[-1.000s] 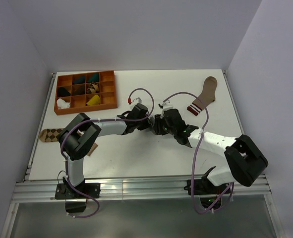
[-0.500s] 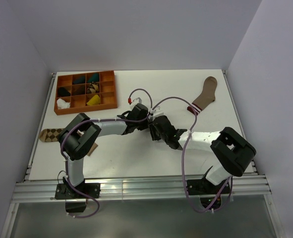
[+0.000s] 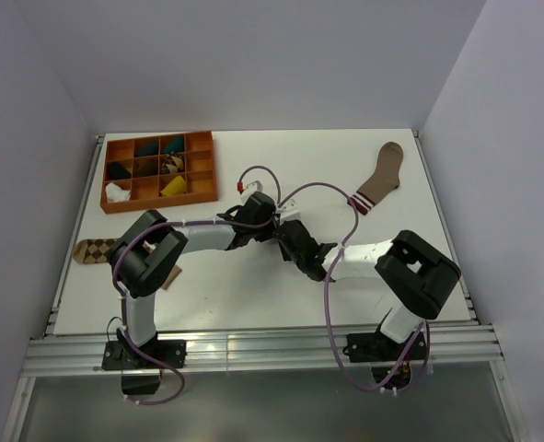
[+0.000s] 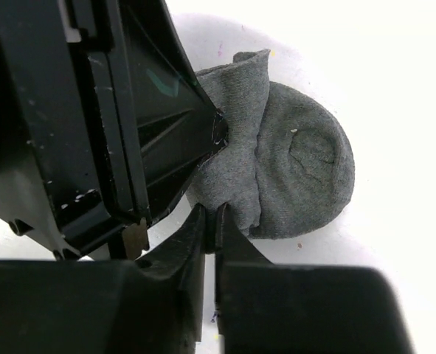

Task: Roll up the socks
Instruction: Roll the sock at the center of the board.

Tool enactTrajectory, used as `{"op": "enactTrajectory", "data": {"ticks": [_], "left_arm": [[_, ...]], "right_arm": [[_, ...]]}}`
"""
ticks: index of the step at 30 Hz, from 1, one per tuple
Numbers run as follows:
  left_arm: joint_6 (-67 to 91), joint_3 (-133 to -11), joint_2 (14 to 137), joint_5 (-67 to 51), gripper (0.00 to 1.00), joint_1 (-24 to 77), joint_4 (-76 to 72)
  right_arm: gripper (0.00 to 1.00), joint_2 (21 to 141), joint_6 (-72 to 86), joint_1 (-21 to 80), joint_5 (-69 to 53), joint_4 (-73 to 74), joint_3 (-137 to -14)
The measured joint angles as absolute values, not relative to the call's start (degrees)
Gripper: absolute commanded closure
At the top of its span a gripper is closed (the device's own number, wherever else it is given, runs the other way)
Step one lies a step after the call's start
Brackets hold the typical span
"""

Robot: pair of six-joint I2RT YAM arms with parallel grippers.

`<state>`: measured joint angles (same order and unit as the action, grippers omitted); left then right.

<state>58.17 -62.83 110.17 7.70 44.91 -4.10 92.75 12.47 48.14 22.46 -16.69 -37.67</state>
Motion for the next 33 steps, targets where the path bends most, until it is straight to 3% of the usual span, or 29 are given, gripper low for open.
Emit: {"op": "enactTrajectory", "data": {"ticks": [5,8,13,28,33], "left_arm": [[58.15,-62.81,110.15,7.84,0.65,44.86,-3.95],[58.17,-62.54,110.08,7.77,0.43,44.88,-3.79],[58.92,-61.30,108.20,7.55,0.26,44.86,-4.03],[60.73,-53.58,103.18,7.20,0.24,43.35,-9.23],[60.75,-53.12,103.15,6.61,0.26,43.35,-10.11]], "right_arm": [[1.00,91.66,13.61,46.96,19.81,-18.00,-36.36],[1.00,89.82,14.87,44.31,14.66,-18.50,-34.85],[1.00,87.79,17.67,37.43,2.66,-20.05,-32.60],[1.00,97.80,30.85,19.62,-35.16,-29.89,-32.77],[1.00,100.57,32.80,17.10,-41.76,-29.58,-34.41]]}}
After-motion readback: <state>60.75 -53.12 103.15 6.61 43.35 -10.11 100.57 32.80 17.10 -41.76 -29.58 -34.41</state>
